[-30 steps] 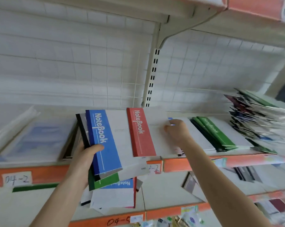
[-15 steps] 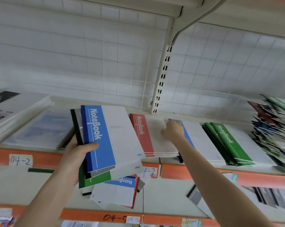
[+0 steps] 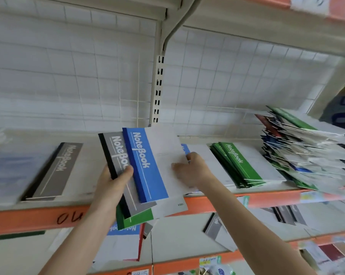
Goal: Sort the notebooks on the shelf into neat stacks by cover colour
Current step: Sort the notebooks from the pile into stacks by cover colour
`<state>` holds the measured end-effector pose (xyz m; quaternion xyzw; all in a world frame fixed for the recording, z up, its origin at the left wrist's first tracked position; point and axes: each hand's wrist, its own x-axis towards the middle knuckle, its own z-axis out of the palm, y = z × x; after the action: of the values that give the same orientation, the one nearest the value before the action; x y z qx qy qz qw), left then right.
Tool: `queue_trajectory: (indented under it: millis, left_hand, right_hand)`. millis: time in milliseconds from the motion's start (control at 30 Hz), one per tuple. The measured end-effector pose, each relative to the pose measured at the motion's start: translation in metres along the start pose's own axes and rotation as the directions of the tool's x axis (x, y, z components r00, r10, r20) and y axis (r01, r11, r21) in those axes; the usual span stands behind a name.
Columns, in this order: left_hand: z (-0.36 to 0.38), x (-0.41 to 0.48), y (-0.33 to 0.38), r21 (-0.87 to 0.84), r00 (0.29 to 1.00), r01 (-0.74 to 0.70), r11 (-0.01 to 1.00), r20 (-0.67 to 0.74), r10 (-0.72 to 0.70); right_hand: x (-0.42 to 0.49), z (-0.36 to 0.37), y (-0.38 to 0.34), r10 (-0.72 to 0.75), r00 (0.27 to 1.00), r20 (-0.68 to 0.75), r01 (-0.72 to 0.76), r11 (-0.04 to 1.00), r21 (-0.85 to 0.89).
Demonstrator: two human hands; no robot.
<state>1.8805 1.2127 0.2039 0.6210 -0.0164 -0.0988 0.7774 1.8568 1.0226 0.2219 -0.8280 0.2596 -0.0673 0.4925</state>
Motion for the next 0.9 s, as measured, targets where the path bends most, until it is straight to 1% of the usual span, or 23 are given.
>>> queue_trajectory:
  millis: [100, 167, 333, 433, 467, 567, 633, 700, 733, 767, 800, 833, 867, 900]
  left_hand:
    - [0.013, 0.001, -0.001, 0.023, 0.999, -0.013, 1.0, 0.038, 0.012]
    - [0.017, 0.002, 0.0, 0.041, 0.998, -0.002, 0.999, 0.068, -0.001]
    - [0.016, 0.006, 0.002, 0.081, 0.996, 0.006, 0.997, 0.086, -0.013]
    - [0.013, 0.006, 0.005, 0.079, 0.996, 0.005, 0.997, 0.085, -0.011]
    - [0.012, 0.006, 0.004, 0.076, 0.997, 0.002, 0.997, 0.081, -0.009]
    - [0.005, 0.005, 0.004, 0.074, 0.998, -0.001, 0.997, 0.059, -0.003]
    - [-0.001, 0.006, 0.003, 0.077, 0.999, 0.011, 0.997, 0.045, -0.015]
    - [-0.007, 0.005, 0.003, 0.075, 0.999, 0.024, 0.997, 0.04, -0.027]
    - [-0.01, 0.006, 0.004, 0.075, 0.999, 0.024, 0.997, 0.046, -0.027]
    - [-0.011, 0.004, 0.006, 0.075, 0.998, 0.022, 0.997, 0.051, -0.026]
    - [-0.013, 0.004, 0.007, 0.072, 0.998, 0.018, 0.997, 0.052, -0.022]
    - [-0.015, 0.002, 0.009, 0.066, 0.999, 0.012, 0.998, 0.043, -0.015]
    - [-0.017, 0.002, 0.01, 0.058, 1.0, 0.008, 0.998, 0.03, -0.01]
    - [-0.02, 0.001, 0.012, 0.053, 1.0, 0.003, 0.999, 0.016, -0.004]
  right_hand:
    - [0.009, -0.035, 0.021, 0.004, 0.987, -0.162, -0.008, 1.0, -0.025]
    - [0.012, -0.06, 0.031, 0.006, 0.969, -0.249, -0.026, 0.997, -0.075]
    - [0.028, -0.094, 0.048, 0.047, 0.93, -0.365, -0.139, 0.963, -0.231]
    - [0.034, -0.089, 0.048, 0.033, 0.919, -0.392, -0.176, 0.926, -0.334]
    - [0.037, -0.086, 0.049, 0.023, 0.926, -0.377, -0.173, 0.913, -0.369]
    - [0.039, -0.072, 0.05, 0.06, 0.937, -0.343, -0.213, 0.878, -0.428]
    - [0.036, -0.064, 0.048, 0.056, 0.95, -0.306, -0.216, 0.825, -0.521]
    - [0.034, -0.056, 0.046, -0.007, 0.951, -0.309, -0.196, 0.76, -0.62]
    - [0.032, -0.052, 0.04, -0.066, 0.946, -0.317, -0.163, 0.748, -0.644]
    - [0.031, -0.046, 0.033, -0.142, 0.942, -0.304, -0.089, 0.768, -0.634]
    - [0.029, -0.037, 0.024, -0.209, 0.94, -0.269, 0.014, 0.812, -0.583]
    - [0.026, -0.027, 0.012, -0.232, 0.948, -0.217, 0.107, 0.878, -0.467]
    - [0.022, -0.016, 0.001, -0.187, 0.972, -0.138, 0.139, 0.943, -0.303]
    - [0.017, -0.004, -0.009, -0.128, 0.991, -0.044, 0.121, 0.982, -0.142]
